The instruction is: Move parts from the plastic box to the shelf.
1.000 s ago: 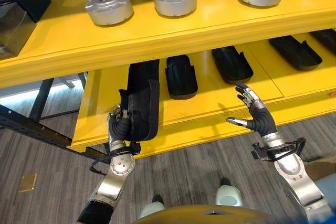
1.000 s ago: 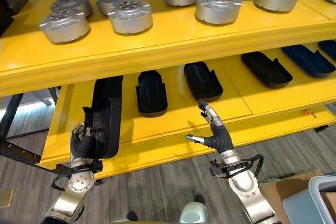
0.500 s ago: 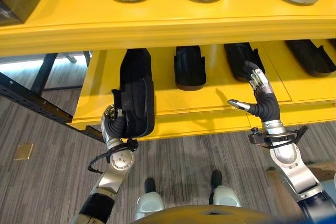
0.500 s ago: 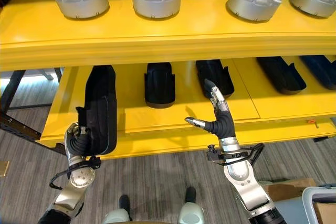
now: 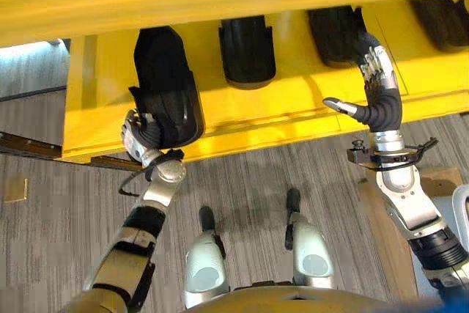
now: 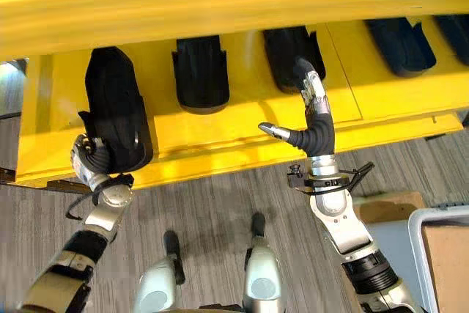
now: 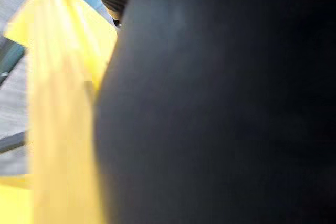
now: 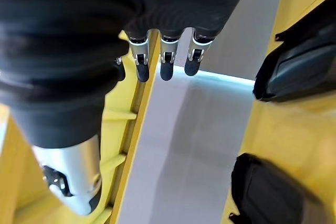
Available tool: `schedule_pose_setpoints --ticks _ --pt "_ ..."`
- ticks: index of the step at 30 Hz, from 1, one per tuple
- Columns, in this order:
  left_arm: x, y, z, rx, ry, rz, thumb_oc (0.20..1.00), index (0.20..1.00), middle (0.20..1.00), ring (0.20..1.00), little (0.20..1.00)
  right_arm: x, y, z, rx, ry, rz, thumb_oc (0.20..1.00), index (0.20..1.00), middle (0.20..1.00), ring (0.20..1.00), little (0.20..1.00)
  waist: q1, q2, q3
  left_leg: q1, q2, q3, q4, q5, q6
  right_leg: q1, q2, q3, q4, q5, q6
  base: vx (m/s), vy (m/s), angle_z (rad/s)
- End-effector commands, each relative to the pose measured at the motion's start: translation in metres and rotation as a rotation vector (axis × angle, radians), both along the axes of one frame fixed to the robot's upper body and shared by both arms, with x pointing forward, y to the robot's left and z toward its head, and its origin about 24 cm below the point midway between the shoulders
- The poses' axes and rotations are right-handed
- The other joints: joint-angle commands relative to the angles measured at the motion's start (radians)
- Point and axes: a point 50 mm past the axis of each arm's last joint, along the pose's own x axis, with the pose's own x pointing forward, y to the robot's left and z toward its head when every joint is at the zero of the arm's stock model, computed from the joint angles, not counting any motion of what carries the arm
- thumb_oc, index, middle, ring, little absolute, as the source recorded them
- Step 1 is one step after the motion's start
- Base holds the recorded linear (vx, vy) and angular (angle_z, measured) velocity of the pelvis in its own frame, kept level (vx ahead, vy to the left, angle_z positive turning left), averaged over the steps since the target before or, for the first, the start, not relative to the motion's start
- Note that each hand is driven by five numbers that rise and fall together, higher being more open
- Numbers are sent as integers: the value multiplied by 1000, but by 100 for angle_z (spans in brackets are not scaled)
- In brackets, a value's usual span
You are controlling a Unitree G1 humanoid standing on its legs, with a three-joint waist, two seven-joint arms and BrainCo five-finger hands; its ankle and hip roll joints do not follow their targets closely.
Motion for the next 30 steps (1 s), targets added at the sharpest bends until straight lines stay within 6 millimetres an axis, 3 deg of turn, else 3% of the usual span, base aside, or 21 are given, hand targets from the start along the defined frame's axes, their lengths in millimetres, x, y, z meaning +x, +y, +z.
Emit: schedule_pose_setpoints --ticks 1,13,30 --pt "10 20 32 131 -85 71 200 200 200 200 200 -7 -8 24 5 -131 -20 1000 1000 1000 1000 1000 -21 -4 -25 -93 9 15 85 41 26 11 28 34 153 -146 -17 -137 132 -23" --pt "24 70 83 377 43 241 200 200 200 200 200 1 -17 49 -86 -187 -38 1000 1000 1000 1000 1000 -80 9 33 -168 2 45 148 19 26 -114 15 80 241 -159 -18 -52 100 -10" --pt "2 116 88 357 165 431 200 200 200 200 200 2 -25 60 -126 -207 -100 1000 1000 1000 1000 1000 -80 5 63 -219 -18 64 201 -20 48 -183 -18 79 258 -134 3 -14 90 1"
